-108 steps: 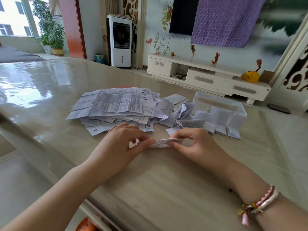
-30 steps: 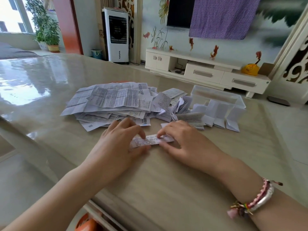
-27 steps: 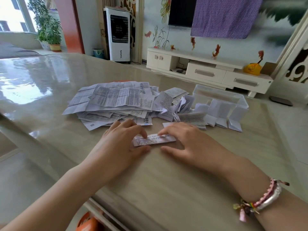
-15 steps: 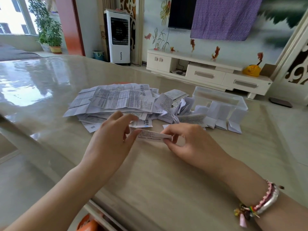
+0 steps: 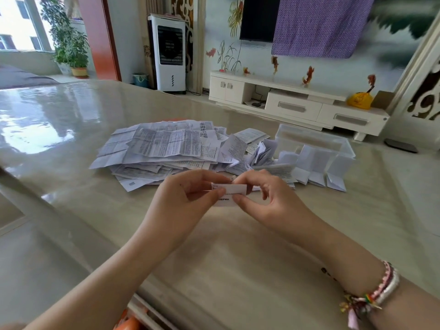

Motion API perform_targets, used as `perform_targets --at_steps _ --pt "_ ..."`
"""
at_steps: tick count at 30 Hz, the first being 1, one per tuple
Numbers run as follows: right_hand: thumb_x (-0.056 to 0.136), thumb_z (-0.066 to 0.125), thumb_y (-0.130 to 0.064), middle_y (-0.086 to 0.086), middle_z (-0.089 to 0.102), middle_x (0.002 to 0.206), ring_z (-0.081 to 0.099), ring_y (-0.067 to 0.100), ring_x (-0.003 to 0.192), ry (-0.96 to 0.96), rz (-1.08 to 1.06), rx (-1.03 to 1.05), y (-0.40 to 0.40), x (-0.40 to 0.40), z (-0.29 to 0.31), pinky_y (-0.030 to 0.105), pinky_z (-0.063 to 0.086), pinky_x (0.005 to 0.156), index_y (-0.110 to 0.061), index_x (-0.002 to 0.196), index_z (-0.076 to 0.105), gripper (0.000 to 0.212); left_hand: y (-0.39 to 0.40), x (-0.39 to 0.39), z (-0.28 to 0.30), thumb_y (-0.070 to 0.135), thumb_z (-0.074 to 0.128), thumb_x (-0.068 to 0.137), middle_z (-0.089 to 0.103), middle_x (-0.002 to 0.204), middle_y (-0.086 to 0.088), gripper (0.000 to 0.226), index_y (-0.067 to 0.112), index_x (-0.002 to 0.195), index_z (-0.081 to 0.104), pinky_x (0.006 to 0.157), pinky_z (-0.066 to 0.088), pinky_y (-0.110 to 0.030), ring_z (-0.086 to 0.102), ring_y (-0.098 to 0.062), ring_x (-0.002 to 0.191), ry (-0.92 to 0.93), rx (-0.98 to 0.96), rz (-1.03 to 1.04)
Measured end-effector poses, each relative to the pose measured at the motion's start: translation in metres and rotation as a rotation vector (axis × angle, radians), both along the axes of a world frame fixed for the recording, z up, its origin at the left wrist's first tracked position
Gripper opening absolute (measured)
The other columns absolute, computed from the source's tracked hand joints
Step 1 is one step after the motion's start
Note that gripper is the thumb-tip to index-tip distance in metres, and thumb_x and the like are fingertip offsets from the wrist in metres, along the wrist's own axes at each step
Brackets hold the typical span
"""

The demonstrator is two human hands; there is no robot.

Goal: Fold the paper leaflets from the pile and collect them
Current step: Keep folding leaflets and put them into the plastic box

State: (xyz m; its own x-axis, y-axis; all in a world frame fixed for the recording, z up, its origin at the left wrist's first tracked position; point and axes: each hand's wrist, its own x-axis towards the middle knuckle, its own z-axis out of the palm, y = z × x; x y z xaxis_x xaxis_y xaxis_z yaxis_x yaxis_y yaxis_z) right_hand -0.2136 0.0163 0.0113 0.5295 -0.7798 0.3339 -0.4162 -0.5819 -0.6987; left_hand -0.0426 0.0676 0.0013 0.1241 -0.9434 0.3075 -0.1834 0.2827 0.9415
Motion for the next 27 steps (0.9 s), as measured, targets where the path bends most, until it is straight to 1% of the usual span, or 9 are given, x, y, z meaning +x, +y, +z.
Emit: perform_targets --at_steps 2,4,9,13,16,19,22,24,27 --pt "0.087 0.068 -0.019 -0.030 0.054 0.075 0.047 -0.006 0.067 -0.050 -0.039 0.051 -0.001 0.001 0.001 0.009 0.033 0.063 -0.025 0.085 0.064 0.007 0.000 0.000 0.002 -0.004 0.066 0.083 0.076 0.084 -0.002 0.016 0.007 0.093 0.073 0.072 0.053 -0.016 0.070 -0.009 0.077 0.078 0.002 -0.010" --pt "0.085 0.070 -0.023 -0.027 0.052 0.072 0.043 -0.004 0.058 -0.113 -0.089 0.114 -0.003 0.001 0.001 0.009 0.033 0.056 -0.021 0.089 0.061 0.010 0.000 -0.001 0.004 -0.005 0.064 0.084 0.076 0.084 -0.005 0.015 0.004 0.093 0.072 0.075 0.055 -0.019 0.070 -0.010 0.077 0.135 0.004 -0.019" --pt "0.077 0.070 -0.039 -0.012 0.057 0.086 0.050 0.004 0.074 -0.243 -0.082 0.315 -0.007 -0.001 0.001 0.016 0.044 0.070 -0.024 0.099 0.056 0.031 0.002 -0.003 0.007 -0.007 0.064 0.083 0.074 0.077 -0.012 0.025 0.007 0.103 0.069 0.071 0.054 -0.021 0.068 -0.015 0.069 0.265 0.018 -0.022" --pt "0.086 0.068 -0.020 -0.006 0.058 0.076 0.052 0.009 0.073 -0.327 -0.023 0.291 -0.005 0.002 0.002 0.020 0.044 0.067 -0.019 0.083 0.063 0.005 0.001 -0.003 0.007 -0.004 0.066 0.081 0.074 0.077 -0.011 0.022 0.006 0.100 0.070 0.071 0.057 -0.022 0.071 -0.017 0.073 0.308 0.062 0.000" --pt "0.088 0.066 -0.012 -0.005 0.058 0.070 0.050 0.016 0.071 -0.380 -0.016 0.269 -0.005 0.003 0.004 0.025 0.043 0.067 -0.015 0.076 0.062 0.013 0.001 -0.003 0.008 0.003 0.068 0.082 0.074 0.076 -0.010 0.010 0.005 0.091 0.071 0.065 0.056 -0.019 0.071 -0.014 0.069 0.312 0.123 0.028" --pt "0.088 0.066 -0.010 -0.013 0.055 0.062 0.047 0.012 0.066 -0.384 0.008 0.271 -0.004 0.002 0.006 0.019 0.041 0.063 -0.015 0.073 0.060 0.017 0.000 -0.004 0.010 0.006 0.066 0.083 0.072 0.069 -0.006 0.005 0.004 0.083 0.070 0.059 0.056 -0.017 0.068 -0.011 0.058 0.350 0.164 0.039" --pt "0.088 0.066 -0.010 -0.011 0.054 0.070 0.048 0.009 0.069 -0.331 0.026 0.299 -0.004 -0.001 0.007 0.016 0.042 0.065 -0.015 0.085 0.062 0.007 -0.002 -0.005 0.010 0.001 0.067 0.082 0.071 0.065 -0.006 0.004 0.000 0.079 0.070 0.055 0.053 -0.015 0.067 -0.010 0.055 0.296 0.128 0.073" --pt "0.089 0.064 -0.007 -0.006 0.053 0.077 0.050 0.008 0.070 -0.298 0.052 0.341 -0.004 -0.005 0.007 0.016 0.044 0.069 -0.016 0.099 0.060 0.015 -0.004 -0.005 0.010 0.000 0.067 0.083 0.071 0.065 -0.008 0.005 -0.002 0.081 0.070 0.055 0.052 -0.015 0.066 -0.009 0.054 0.242 0.131 0.087" --pt "0.090 0.061 0.000 0.000 0.052 0.077 0.050 0.012 0.069 -0.237 0.112 0.305 -0.004 -0.013 0.013 0.022 0.045 0.069 -0.014 0.094 0.054 0.016 -0.007 -0.009 0.011 0.005 0.065 0.085 0.072 0.069 -0.011 0.007 -0.001 0.083 0.069 0.058 0.056 -0.019 0.069 -0.014 0.058 0.235 0.201 0.021"
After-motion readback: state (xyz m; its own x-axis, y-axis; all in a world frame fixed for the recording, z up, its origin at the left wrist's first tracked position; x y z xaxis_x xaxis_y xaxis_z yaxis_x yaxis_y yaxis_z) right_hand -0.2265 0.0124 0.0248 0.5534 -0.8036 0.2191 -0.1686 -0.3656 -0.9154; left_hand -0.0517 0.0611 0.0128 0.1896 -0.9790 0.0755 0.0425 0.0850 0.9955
